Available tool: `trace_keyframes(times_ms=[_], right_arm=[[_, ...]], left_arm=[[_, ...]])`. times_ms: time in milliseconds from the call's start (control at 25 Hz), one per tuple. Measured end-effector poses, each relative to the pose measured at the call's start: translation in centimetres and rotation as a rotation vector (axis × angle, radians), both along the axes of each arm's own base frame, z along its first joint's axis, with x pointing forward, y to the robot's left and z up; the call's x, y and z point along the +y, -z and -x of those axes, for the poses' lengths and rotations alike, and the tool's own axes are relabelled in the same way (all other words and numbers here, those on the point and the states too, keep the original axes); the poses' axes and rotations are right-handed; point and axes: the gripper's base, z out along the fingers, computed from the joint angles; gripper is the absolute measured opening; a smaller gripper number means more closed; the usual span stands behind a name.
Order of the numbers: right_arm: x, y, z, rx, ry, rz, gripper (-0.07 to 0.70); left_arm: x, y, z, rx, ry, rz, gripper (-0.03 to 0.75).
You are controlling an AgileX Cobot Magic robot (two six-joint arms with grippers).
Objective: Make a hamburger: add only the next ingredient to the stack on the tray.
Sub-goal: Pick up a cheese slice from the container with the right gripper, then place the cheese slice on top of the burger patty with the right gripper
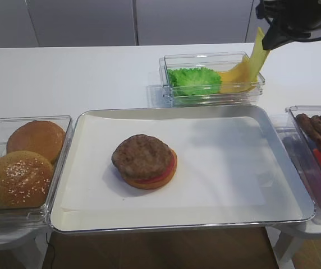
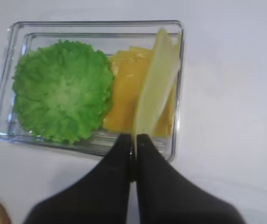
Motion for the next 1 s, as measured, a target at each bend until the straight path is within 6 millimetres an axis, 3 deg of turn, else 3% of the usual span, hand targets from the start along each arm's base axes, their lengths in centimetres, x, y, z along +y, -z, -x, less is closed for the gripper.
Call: trace_keyframes(times_ms=[400,1000], right_arm=[[1.5,-4.0,4.5,0.016,-0.102,-0.048,0.011],[11.0,-3.1,12.6,0.101,-0.429,-0.086,0.011]], left_arm=[[0.0,0.0,0.0,0.000,0.000,0.000,0.353],[0.0,0.0,0.0,0.000,0.000,0.000,0.352]])
